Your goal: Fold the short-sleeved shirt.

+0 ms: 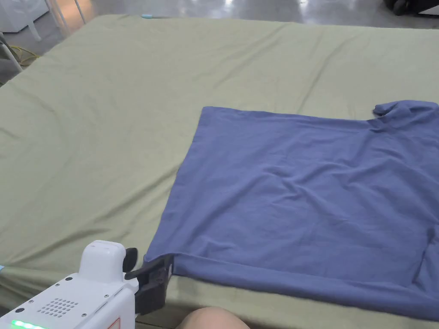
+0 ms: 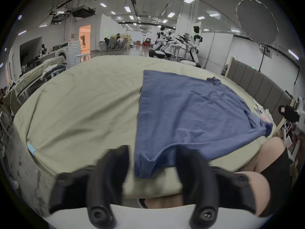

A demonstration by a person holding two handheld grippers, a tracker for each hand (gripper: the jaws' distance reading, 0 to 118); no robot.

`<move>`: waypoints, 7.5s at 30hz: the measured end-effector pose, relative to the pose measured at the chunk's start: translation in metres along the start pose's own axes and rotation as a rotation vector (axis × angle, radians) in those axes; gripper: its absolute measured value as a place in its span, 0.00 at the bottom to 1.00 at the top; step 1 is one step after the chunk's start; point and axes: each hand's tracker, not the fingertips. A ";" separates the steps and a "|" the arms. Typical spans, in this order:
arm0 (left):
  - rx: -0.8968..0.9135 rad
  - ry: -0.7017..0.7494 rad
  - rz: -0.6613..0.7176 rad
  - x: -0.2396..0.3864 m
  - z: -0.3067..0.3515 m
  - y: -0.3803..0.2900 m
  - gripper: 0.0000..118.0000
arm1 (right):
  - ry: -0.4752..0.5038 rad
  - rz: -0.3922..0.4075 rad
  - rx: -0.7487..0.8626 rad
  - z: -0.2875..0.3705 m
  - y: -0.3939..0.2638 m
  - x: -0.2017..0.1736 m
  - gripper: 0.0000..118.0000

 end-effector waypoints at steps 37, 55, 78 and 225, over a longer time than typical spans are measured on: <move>0.033 0.021 -0.038 0.037 0.028 0.048 0.01 | -0.147 -0.131 -0.265 -0.045 -0.033 0.094 0.03; -0.268 -0.079 0.008 -0.023 -0.146 0.169 0.01 | -0.092 0.055 -0.506 -0.239 0.037 0.138 0.03; 0.014 -0.034 -0.026 0.032 0.005 0.094 0.00 | -0.067 -0.112 -0.101 -0.047 0.023 0.059 0.01; 0.111 -0.080 -0.027 0.008 -0.134 0.274 0.00 | -0.114 -0.028 -0.115 -0.274 0.175 0.135 0.00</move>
